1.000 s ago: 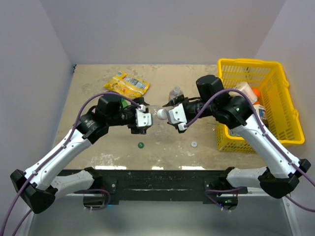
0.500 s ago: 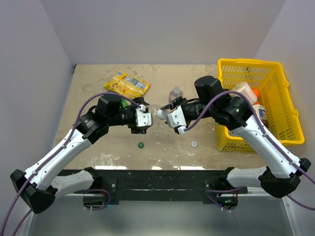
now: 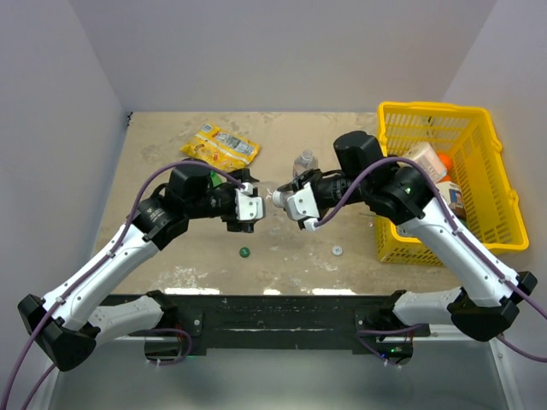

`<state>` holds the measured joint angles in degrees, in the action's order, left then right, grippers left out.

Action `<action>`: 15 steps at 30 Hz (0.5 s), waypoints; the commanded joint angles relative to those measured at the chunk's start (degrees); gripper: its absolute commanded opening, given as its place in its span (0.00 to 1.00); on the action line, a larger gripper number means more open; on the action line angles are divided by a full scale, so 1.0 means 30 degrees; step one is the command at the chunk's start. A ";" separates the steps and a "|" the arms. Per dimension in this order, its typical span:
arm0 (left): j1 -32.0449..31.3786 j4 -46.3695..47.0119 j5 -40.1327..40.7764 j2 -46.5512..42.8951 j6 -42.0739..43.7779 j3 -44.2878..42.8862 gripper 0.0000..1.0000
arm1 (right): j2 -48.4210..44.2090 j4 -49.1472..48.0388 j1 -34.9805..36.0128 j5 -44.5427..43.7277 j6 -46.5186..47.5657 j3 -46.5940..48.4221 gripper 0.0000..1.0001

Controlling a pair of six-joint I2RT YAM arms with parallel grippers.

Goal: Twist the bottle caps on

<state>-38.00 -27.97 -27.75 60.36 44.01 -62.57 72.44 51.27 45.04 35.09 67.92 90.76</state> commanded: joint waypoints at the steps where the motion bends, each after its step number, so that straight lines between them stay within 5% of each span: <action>1: 0.0068 0.2516 0.1216 -0.0520 0.0069 0.0024 0.00 | 0.0840 -0.1089 0.0222 -0.0737 -0.2357 0.0713 0.06; 8: 0.0068 0.6007 0.6046 -0.0725 -0.0810 0.0610 0.00 | 0.3097 -0.3813 0.0222 -0.1673 -1.4297 0.2382 0.00; 15: 0.0010 0.8703 0.8603 -0.0929 -0.2803 0.0903 0.00 | 0.4532 -0.4784 0.0018 -0.2409 -2.0175 0.3467 0.00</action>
<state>-37.58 -19.14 -7.94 59.88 40.75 -59.09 84.16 37.82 44.64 28.40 25.02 99.42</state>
